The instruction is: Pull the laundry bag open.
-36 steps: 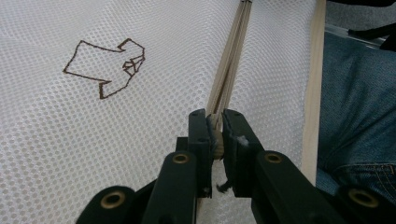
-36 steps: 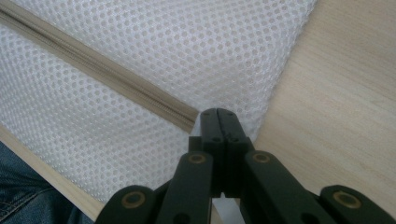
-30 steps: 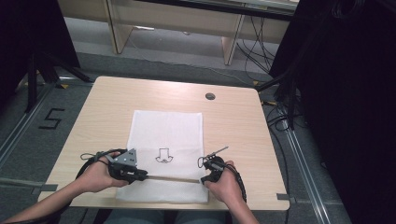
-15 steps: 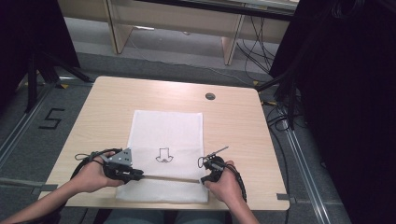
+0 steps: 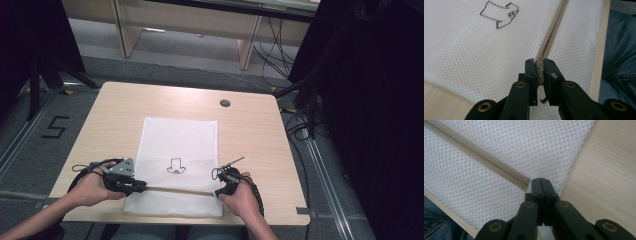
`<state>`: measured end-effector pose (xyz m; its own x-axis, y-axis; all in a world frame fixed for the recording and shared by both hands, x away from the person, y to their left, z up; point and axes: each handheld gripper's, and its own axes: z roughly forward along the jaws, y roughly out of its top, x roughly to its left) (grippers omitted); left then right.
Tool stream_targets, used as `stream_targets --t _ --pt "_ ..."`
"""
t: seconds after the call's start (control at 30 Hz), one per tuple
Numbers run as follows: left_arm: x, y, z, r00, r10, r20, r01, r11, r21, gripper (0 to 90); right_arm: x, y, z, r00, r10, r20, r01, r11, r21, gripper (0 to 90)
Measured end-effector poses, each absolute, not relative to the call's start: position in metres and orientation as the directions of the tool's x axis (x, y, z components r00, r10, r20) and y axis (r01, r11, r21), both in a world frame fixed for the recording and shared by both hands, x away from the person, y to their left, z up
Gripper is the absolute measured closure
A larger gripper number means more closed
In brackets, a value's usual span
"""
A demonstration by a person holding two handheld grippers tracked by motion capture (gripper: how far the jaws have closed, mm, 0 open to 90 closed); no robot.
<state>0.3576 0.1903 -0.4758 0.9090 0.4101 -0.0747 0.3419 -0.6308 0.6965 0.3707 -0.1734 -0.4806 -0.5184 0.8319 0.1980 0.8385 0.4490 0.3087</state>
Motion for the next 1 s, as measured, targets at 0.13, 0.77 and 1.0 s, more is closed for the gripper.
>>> stream_targets --t 0.13,0.77,1.0 --pt "0.357 0.204 -0.475 0.897 0.436 -0.078 0.364 -0.626 0.690 81.9 0.372 -0.174 -0.482 -0.541 0.820 0.184 0.822 0.469 0.324 90.0" --pt "0.353 0.245 -0.486 0.854 0.512 -0.090 0.433 -0.606 0.667 81.9 0.372 -0.174 -0.481 -0.532 0.824 0.194 0.829 0.462 0.315 90.0" --pt "0.355 0.244 -0.494 0.846 0.525 -0.089 0.444 -0.602 0.664 81.7 0.370 -0.173 -0.480 -0.504 0.838 0.211 0.850 0.437 0.294 90.0"
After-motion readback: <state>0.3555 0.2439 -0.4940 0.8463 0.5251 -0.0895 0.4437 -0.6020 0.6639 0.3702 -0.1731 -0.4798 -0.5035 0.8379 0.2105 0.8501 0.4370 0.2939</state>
